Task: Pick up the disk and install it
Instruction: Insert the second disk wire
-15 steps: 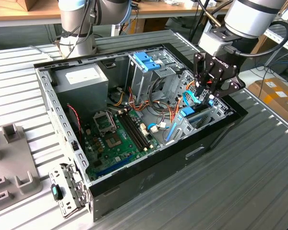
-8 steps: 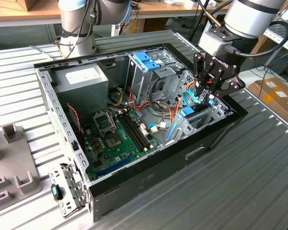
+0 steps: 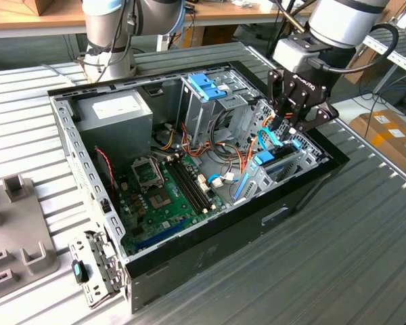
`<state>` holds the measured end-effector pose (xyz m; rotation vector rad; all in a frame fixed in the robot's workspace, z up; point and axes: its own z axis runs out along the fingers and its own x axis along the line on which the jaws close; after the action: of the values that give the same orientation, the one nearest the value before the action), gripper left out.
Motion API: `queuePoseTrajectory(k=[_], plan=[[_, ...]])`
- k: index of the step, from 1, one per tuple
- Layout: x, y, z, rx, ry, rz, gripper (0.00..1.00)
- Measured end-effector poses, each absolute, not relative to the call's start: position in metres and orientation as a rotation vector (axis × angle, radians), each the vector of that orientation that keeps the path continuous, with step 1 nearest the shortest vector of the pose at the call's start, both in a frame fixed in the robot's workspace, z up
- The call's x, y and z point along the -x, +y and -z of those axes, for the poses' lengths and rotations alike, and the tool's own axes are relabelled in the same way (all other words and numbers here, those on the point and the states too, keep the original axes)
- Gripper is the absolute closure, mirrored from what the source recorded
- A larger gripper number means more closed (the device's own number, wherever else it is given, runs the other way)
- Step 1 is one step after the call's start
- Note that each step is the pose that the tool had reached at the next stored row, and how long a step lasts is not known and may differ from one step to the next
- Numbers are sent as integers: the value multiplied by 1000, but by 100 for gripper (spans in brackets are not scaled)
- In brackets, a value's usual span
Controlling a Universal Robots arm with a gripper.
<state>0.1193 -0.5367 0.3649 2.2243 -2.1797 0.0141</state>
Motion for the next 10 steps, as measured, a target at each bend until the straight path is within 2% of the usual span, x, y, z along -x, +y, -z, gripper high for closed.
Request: queuePoseTrajectory(k=[10], plan=[[-129, -525, -365, -2226, -2178, -14, 64]])
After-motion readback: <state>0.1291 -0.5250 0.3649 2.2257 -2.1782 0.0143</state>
